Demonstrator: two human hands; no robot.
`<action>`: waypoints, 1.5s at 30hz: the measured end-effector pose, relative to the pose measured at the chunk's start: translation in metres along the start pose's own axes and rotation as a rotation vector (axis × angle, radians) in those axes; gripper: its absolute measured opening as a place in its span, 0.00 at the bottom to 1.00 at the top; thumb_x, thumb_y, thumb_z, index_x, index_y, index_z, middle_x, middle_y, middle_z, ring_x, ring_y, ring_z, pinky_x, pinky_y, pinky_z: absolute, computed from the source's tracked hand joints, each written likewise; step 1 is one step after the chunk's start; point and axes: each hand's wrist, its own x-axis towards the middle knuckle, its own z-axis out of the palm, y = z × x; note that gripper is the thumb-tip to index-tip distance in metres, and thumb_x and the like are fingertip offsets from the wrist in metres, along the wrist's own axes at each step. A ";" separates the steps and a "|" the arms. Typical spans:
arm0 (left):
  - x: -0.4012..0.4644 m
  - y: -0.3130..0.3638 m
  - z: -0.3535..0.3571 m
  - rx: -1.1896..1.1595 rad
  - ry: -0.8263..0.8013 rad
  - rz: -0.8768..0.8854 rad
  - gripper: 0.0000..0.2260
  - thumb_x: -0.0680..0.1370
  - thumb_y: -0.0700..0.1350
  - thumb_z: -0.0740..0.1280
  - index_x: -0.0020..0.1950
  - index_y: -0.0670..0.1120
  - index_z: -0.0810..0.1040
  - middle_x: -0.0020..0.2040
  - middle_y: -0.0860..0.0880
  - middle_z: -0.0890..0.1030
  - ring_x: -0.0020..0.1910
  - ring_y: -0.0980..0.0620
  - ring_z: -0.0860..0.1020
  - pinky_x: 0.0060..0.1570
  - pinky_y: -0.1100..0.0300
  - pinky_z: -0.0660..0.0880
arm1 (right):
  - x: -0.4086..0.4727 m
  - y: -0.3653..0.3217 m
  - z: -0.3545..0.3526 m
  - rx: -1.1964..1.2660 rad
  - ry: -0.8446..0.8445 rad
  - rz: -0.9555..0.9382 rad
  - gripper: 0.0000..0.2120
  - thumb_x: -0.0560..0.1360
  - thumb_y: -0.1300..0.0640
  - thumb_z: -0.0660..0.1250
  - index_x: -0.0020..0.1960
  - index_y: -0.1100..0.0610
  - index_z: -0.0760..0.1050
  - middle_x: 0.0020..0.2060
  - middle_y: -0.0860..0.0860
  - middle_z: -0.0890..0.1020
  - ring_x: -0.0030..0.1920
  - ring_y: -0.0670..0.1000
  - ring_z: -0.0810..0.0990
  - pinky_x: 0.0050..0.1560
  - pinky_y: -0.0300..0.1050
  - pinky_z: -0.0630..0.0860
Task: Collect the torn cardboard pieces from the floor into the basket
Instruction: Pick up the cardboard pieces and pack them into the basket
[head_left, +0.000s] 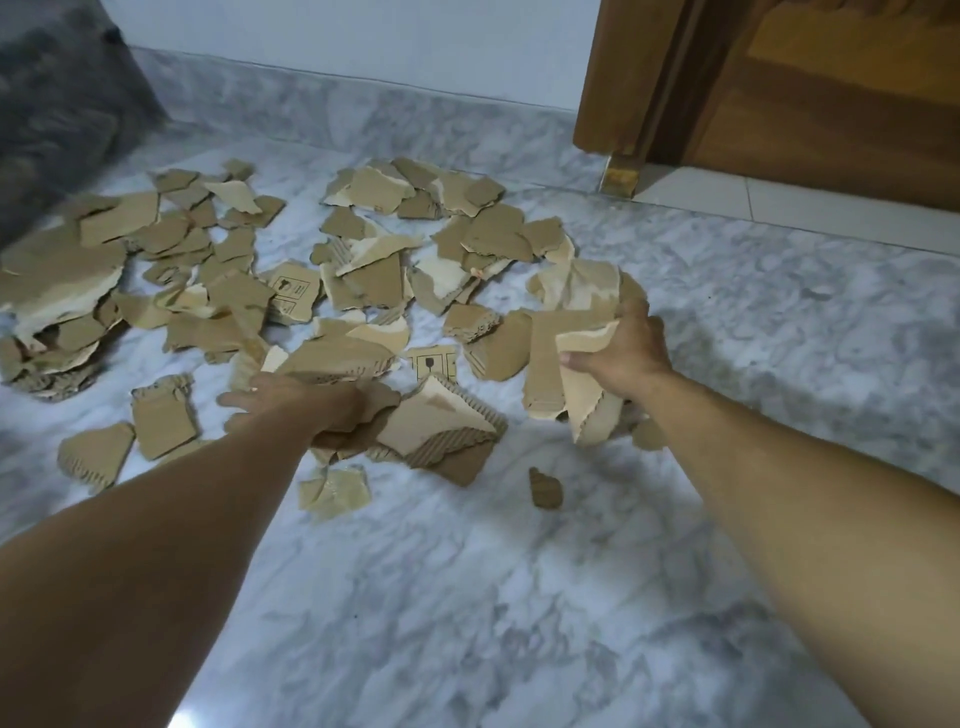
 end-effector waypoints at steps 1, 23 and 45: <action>0.004 -0.003 0.001 -0.063 -0.031 -0.010 0.58 0.52 0.67 0.79 0.75 0.44 0.63 0.72 0.37 0.65 0.70 0.36 0.66 0.67 0.44 0.68 | 0.006 0.001 0.002 -0.032 0.005 0.043 0.51 0.61 0.45 0.81 0.75 0.54 0.56 0.67 0.58 0.66 0.68 0.61 0.67 0.67 0.58 0.69; -0.063 0.009 0.021 -0.478 -0.399 0.277 0.28 0.69 0.36 0.75 0.61 0.45 0.62 0.44 0.50 0.69 0.50 0.45 0.72 0.42 0.54 0.75 | -0.009 0.014 0.033 0.416 -0.274 0.252 0.35 0.56 0.57 0.85 0.59 0.60 0.77 0.54 0.53 0.82 0.56 0.55 0.80 0.60 0.50 0.76; -0.189 -0.083 -0.230 -0.601 -0.125 0.399 0.32 0.68 0.37 0.78 0.67 0.43 0.66 0.56 0.44 0.76 0.54 0.43 0.79 0.43 0.51 0.79 | -0.193 -0.124 -0.120 0.404 -0.345 -0.151 0.55 0.33 0.47 0.87 0.59 0.57 0.76 0.54 0.52 0.83 0.55 0.54 0.82 0.58 0.53 0.79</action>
